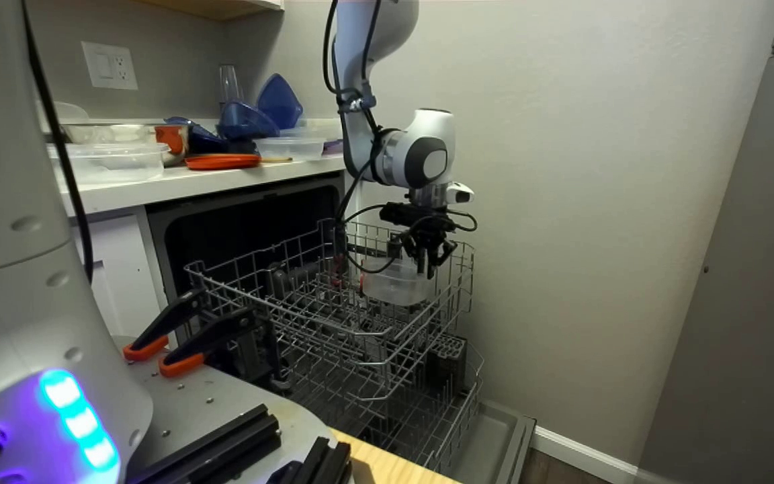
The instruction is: Move the bowl in the dishwasher
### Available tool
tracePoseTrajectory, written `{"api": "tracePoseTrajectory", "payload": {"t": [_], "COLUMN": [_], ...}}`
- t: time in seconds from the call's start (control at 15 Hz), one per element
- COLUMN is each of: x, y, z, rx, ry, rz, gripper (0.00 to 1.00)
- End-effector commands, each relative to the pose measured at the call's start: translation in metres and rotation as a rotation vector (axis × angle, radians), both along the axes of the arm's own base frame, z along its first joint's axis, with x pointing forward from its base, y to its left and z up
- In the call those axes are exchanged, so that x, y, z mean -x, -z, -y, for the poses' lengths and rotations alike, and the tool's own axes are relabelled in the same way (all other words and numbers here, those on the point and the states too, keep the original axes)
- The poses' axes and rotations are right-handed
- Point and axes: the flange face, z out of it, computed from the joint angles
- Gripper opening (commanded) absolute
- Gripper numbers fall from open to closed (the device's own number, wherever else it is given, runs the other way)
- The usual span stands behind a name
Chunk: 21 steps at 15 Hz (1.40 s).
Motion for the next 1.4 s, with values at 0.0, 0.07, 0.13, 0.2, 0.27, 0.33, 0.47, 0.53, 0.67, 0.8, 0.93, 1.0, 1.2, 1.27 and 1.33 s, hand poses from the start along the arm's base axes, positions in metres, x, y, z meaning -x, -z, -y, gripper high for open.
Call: {"api": "tracePoseTrajectory", "payload": {"t": [0.0, 0.07, 0.13, 0.2, 0.27, 0.33, 0.47, 0.53, 0.67, 0.8, 0.93, 1.0, 1.2, 1.27, 1.33], "x": [0.009, 0.010, 0.010, 0.010, 0.009, 0.009, 0.007, 0.005, 0.003, 0.003, 0.001, 0.001, 0.003, 0.004, 0.005], "y": [-0.003, -0.003, -0.003, -0.004, -0.006, -0.010, -0.024, -0.035, -0.053, -0.072, -0.089, -0.096, -0.111, -0.114, -0.117], "z": [0.005, 0.005, 0.006, 0.006, 0.006, 0.006, 0.004, 0.003, 0.001, -0.003, -0.008, -0.011, -0.022, -0.025, -0.030], "rx": [-0.019, -0.019, -0.020, -0.020, -0.018, -0.010, 0.040, 0.059, 0.101, 0.133, 0.177, 0.198, 0.277, 0.304, 0.345], "ry": [0.009, 0.010, 0.012, 0.013, 0.011, 0.007, -0.024, -0.043, -0.088, -0.140, -0.200, -0.229, -0.334, -0.373, -0.412], "rz": [-0.031, -0.033, -0.033, -0.030, -0.024, -0.015, 0.030, 0.056, 0.102, 0.143, 0.191, 0.209, 0.244, 0.255, 0.264], "gripper": [0.01, 0.00, 0.00, 0.00, 0.00, 0.00, 0.00, 0.00, 0.00, 0.00, 0.00, 0.00, 0.00, 0.00, 0.00]}}
